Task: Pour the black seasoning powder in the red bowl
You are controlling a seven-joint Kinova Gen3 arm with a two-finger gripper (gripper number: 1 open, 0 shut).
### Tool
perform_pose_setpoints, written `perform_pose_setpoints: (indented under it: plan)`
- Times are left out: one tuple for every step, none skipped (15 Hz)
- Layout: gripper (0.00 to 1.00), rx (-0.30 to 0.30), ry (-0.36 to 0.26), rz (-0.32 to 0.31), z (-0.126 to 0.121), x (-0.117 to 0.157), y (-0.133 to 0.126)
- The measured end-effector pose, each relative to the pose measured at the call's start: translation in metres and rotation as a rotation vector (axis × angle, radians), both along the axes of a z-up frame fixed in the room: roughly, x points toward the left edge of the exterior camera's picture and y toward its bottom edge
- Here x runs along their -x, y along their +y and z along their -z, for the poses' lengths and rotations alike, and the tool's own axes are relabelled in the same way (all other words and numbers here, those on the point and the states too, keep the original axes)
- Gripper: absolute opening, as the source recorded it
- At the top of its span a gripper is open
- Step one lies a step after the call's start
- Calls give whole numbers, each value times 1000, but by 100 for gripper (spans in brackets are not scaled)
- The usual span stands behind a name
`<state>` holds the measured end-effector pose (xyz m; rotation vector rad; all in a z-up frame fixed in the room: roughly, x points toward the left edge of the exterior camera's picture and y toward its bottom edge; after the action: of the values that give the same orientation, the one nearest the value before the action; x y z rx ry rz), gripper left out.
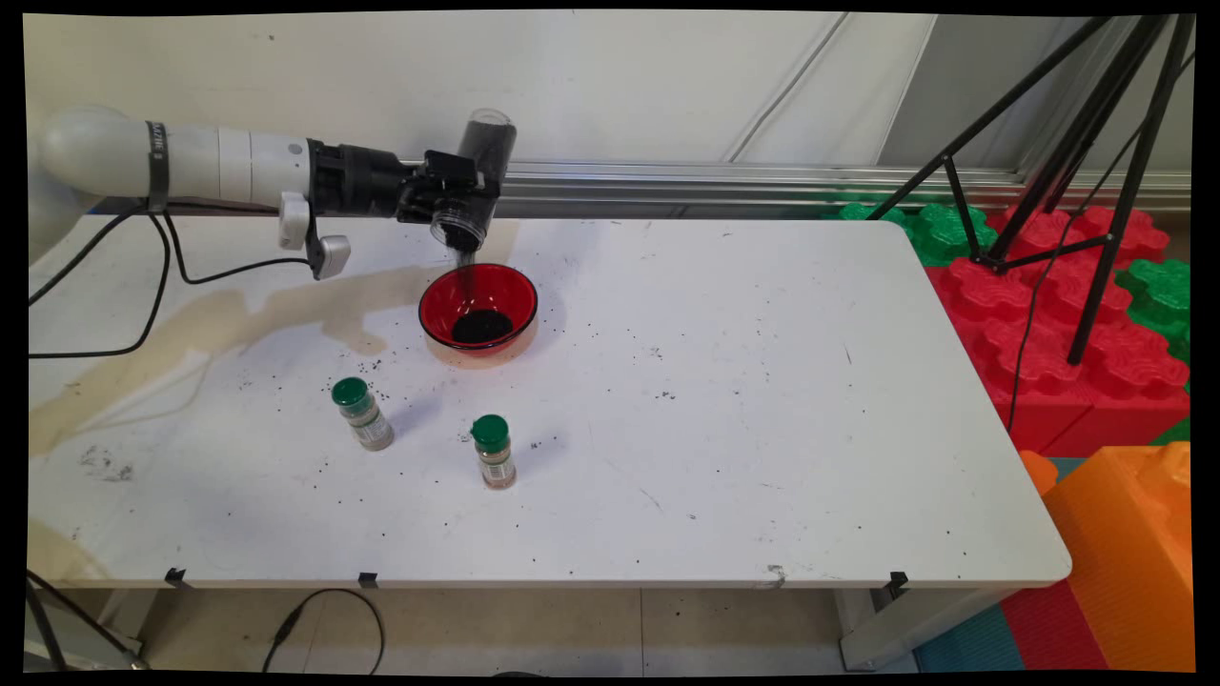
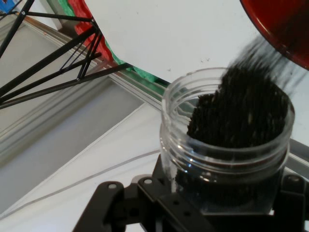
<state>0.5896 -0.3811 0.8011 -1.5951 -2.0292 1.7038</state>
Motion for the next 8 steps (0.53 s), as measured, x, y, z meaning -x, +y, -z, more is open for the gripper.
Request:
perform_pose_setpoints:
  plan:
    - [0,1,-1,0,0,0,0]
    - [0,2,-2,1,0,0,0]
    - [0,3,-2,2,0,0,0]
    - [0,3,-3,2,-1,0,0]
    - [0,4,-4,3,-1,0,0]
    - [0,5,-4,3,-1,0,0]
    - [0,5,-5,3,-1,0,0]
    - [0,6,-5,4,-1,0,0]
